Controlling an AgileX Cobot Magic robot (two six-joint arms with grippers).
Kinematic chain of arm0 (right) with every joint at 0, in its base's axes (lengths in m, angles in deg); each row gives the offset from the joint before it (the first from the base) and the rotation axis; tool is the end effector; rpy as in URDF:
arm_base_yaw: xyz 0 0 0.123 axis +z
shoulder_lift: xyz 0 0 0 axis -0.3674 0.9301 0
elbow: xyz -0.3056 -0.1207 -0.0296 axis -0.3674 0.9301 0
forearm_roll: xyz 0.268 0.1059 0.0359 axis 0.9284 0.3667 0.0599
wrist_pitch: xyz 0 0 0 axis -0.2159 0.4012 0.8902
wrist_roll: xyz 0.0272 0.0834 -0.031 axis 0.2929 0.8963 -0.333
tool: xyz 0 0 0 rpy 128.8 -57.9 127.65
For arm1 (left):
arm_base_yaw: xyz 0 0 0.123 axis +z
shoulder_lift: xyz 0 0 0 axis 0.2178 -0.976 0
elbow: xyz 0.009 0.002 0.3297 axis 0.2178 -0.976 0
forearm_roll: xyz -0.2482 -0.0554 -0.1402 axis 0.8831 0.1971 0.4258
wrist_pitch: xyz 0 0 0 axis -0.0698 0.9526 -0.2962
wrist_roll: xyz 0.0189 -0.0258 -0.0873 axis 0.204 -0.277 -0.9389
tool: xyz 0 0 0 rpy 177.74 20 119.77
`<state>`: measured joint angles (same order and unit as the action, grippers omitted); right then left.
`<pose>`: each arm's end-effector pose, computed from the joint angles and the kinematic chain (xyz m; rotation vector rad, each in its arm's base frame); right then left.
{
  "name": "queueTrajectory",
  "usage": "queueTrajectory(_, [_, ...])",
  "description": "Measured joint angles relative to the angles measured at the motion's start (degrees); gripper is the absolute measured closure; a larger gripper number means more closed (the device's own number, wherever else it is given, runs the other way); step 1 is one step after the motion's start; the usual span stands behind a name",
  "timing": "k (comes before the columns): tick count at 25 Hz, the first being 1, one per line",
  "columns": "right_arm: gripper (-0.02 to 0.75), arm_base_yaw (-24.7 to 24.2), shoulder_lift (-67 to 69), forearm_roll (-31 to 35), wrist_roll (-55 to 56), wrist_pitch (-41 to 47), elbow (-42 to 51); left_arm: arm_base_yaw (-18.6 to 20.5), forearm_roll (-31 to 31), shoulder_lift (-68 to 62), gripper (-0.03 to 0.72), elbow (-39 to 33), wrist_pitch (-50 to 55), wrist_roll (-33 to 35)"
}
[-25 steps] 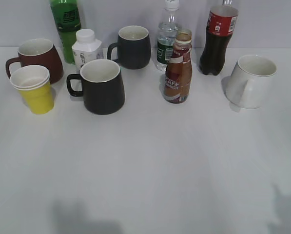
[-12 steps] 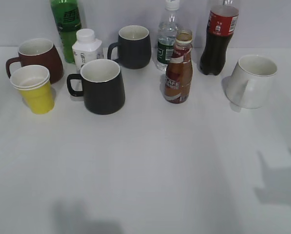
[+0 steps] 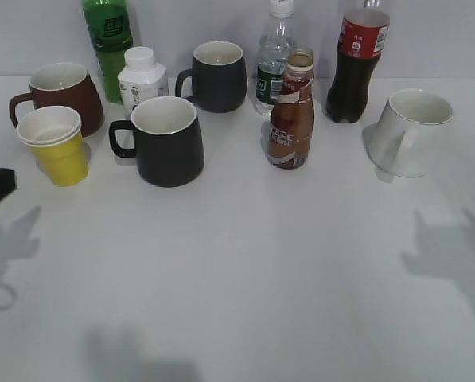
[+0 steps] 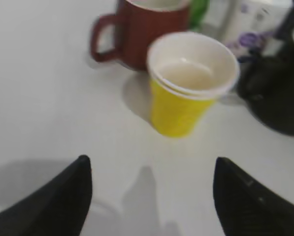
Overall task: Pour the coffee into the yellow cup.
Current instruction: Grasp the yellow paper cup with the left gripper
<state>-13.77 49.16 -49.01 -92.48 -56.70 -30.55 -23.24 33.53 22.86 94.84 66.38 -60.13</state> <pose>0.1368 0.0179 0.2732 -0.0401 1.8006 0.1484 0.2005 -0.0347 0.2244 0.0137 2.0922 -0.1714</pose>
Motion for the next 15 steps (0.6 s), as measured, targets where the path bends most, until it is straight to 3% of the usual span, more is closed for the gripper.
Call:
queueTrajectory(4, [0.237, 1.51, 8.93, -0.05, 1.53, -6.35, 0.00, -4.49, 0.04, -4.28, 0.101, -2.21, -6.61, 0.00])
queueTrajectory(11, [0.237, 11.16, 23.36, -1.16, 3.48, -22.73, 0.00, -4.99, -0.72, -18.22, 0.101, -2.96, -24.30, 0.00])
queueTrajectory(15, [0.237, 14.86, 32.74, -4.22, 4.55, -35.91, 0.00, -4.99, -5.28, -27.02, 0.101, -2.96, -35.29, 0.00])
